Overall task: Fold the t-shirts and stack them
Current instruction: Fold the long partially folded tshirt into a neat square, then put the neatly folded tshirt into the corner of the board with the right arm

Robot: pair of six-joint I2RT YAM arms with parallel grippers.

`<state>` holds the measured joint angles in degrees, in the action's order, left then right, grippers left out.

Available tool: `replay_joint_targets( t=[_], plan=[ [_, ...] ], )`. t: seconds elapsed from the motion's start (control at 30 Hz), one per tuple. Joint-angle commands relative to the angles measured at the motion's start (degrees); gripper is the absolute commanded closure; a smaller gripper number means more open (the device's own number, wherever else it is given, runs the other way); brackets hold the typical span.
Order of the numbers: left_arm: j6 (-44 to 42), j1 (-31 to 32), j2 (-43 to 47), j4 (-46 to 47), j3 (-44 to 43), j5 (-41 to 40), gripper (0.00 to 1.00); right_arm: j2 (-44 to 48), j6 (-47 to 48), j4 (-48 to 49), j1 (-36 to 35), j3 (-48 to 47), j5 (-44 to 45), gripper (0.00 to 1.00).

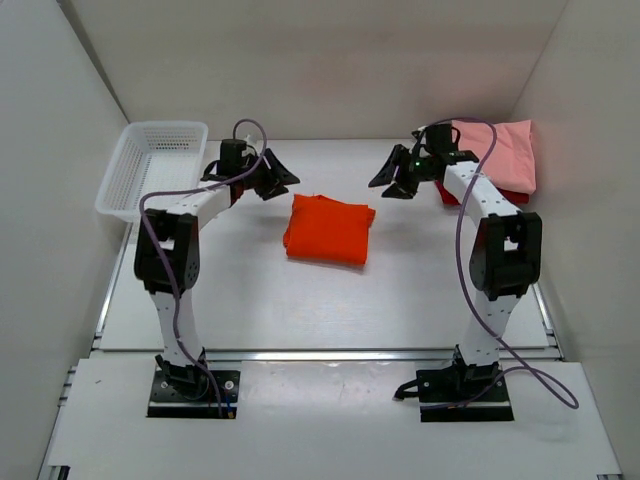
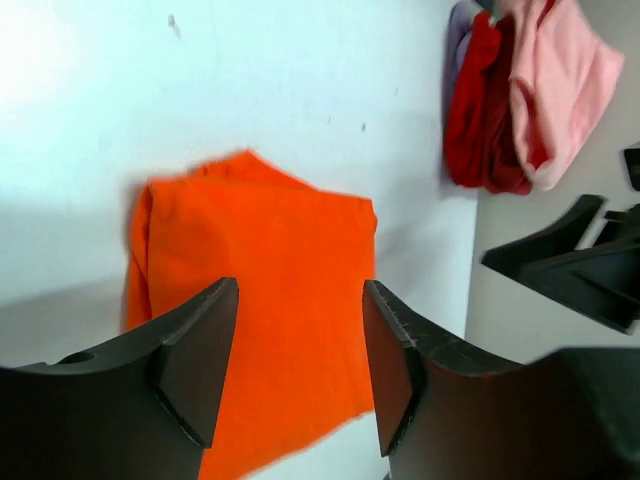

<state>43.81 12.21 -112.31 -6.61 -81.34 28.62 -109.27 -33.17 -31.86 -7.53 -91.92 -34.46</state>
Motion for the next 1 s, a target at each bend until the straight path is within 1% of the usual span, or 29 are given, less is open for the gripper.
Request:
replay_joint_targets(
  t=[0.0,0.03,0.07,0.1,0.13,0.17,0.2,0.23,0.27,0.3,0.33,0.4,0.5,0.57,0.67,0.73,0.77,0.8,0.87,0.9,0.93,0.97],
  plan=[
    [2.5,-1.3,-4.4,5.8,-6.4,8.4,0.36,-3.7,4.7,-7.3,1.6,-3.8,5.0,0.43],
    [2.7,-1.5,-4.8,5.8,-5.7,8.6,0.36,-3.4,4.4,-6.9,1.2,-2.6,5.9,0.37],
    [2.8,-1.3,-4.0,9.0,-3.3,9.4,0.35,-1.7,4.4,-5.1,0.6,0.6,7.3,0.3],
    [2.8,-1.7,-2.0,9.5,-1.7,10.0,0.35,0.2,4.2,-3.0,0.2,2.2,8.8,0.28],
    [2.2,-1.8,-1.3,10.6,1.6,9.6,0.35,0.9,3.6,-2.0,-0.4,6.0,9.0,0.23],
    [1.5,-1.7,-0.1,11.1,4.5,9.4,0.34,2.8,3.1,1.0,-0.8,10.4,8.9,0.21],
    [0.9,-1.9,1.2,11.2,6.3,9.9,0.34,3.7,3.1,3.1,-1.2,13.2,8.4,0.21],
    [0.8,-1.9,1.5,11.0,8.6,9.6,0.35,3.8,3.6,3.9,-1.6,14.0,8.2,0.21],
    [0.5,-2.2,2.4,11.4,11.4,10.7,0.36,3.1,4.0,5.7,-2.2,15.8,7.0,0.19],
    [1.4,-2.9,3.8,11.9,14.3,11.9,0.36,2.2,4.1,6.5,-2.3,15.9,6.6,0.17],
    [1.9,-2.5,5.6,13.7,16.3,12.5,0.37,1.1,4.1,7.7,-2.4,16.2,5.3,0.17],
    [2.8,-2.4,8.8,15.5,23.3,13.7,0.4,-1.2,2.7,9.3,-2.7,16.5,4.0,0.17],
    [2.5,-2.2,15.3,15.6,30.1,14.1,0.39,-4.7,0.0,13.7,-3.4,15.9,1.2,0.16],
    [3.6,-2.2,20.4,15.7,33.4,14.3,0.4,-7.3,-2.2,16.3,-4.1,15.1,-0.8,0.15],
    [5.7,-3.3,25.5,16.5,37.8,14.6,0.39,-11.3,-4.9,16.7,-5.5,12.9,-2.4,0.15],
    [7.3,-4.7,27.4,17.6,39.8,15.7,0.4,-14.5,-6.3,18.9,-6.4,11.4,-6.7,0.15],
    [8.8,-5.5,28.2,18.7,40.5,16.3,0.42,-15.3,-7.4,19.5,-6.9,11.4,-7.5,0.16],
    [9.2,-6.3,28.5,19.2,40.5,17.0,0.41,-16.3,-8.1,19.4,-7.2,11.0,-9.4,0.18],
    [9.3,-7.1,28.7,18.7,39.6,18.1,0.41,-17.5,-8.0,18.9,-7.8,10.4,-11.8,0.24],
    [9.0,-7.4,28.9,18.0,39.2,18.3,0.41,-17.8,-7.0,18.6,-7.7,10.2,-12.2,0.35],
    [8.8,-7.8,29.1,17.5,38.7,18.3,0.41,-17.6,-6.1,17.6,-7.2,9.9,-13.9,0.66],
    [9.2,-7.6,29.3,17.6,38.5,18.7,0.41,-17.5,-5.6,15.9,-7.2,9.2,-13.4,0.94]
  ],
)
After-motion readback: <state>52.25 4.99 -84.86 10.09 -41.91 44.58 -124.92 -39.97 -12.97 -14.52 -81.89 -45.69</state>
